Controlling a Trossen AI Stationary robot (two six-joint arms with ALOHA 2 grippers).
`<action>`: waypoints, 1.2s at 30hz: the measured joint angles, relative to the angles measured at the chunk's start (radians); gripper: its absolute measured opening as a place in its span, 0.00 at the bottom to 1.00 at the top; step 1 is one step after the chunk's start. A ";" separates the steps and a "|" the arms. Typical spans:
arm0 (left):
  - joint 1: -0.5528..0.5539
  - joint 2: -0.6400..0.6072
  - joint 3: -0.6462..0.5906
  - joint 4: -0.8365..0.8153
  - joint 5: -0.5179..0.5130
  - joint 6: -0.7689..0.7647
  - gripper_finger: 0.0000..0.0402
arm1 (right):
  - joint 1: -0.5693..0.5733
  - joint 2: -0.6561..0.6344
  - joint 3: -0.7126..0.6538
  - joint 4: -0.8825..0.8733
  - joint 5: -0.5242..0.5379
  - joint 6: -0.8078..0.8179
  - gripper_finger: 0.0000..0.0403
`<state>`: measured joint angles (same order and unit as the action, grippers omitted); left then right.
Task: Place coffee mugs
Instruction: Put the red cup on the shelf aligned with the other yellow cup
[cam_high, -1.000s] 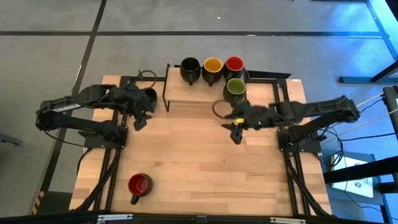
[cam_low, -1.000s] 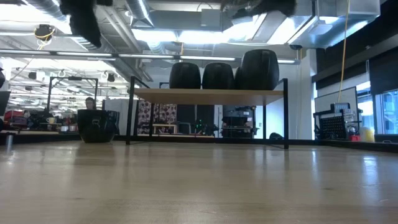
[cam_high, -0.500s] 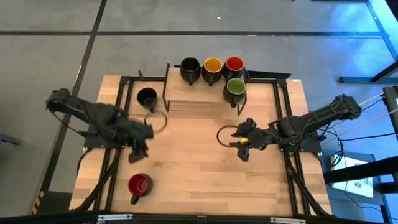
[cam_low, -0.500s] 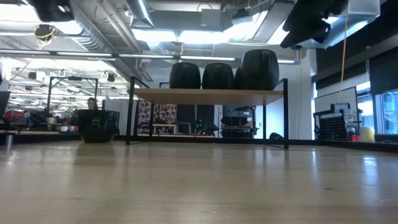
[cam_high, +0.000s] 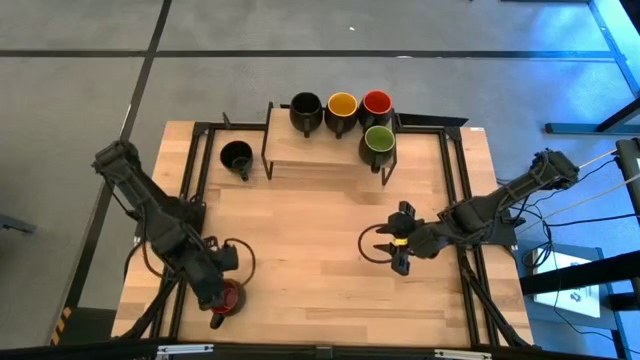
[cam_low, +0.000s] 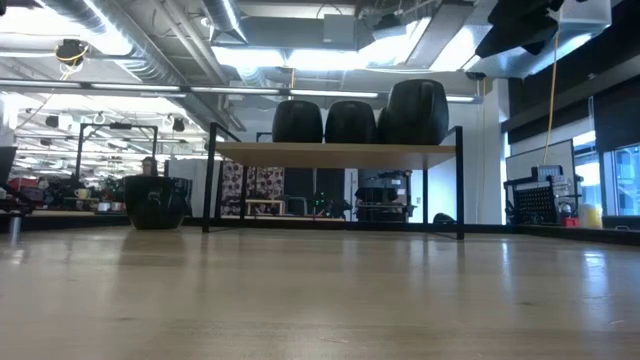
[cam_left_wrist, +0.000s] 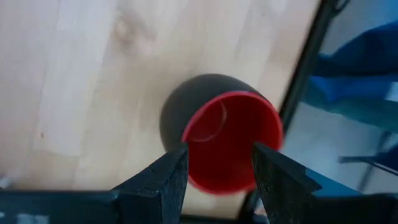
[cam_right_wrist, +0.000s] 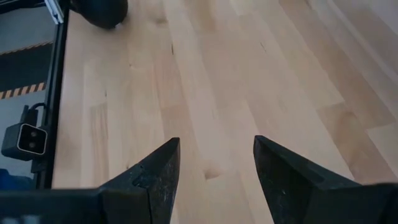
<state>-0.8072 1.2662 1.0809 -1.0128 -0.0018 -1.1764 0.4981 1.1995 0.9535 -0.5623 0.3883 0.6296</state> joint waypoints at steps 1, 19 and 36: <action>-0.006 0.019 0.000 0.001 -0.009 0.000 0.42 | 0.005 0.000 0.000 0.000 0.004 0.007 0.48; 0.005 0.267 0.000 -0.016 0.050 0.187 0.37 | 0.040 0.000 0.000 -0.008 0.015 0.045 0.48; 0.234 0.272 0.112 -0.021 0.020 0.378 0.03 | 0.039 0.000 0.000 -0.008 0.041 0.051 0.48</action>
<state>-0.5733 1.5378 1.1933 -1.0342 0.0180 -0.7980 0.5373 1.1999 0.9535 -0.5705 0.4293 0.6804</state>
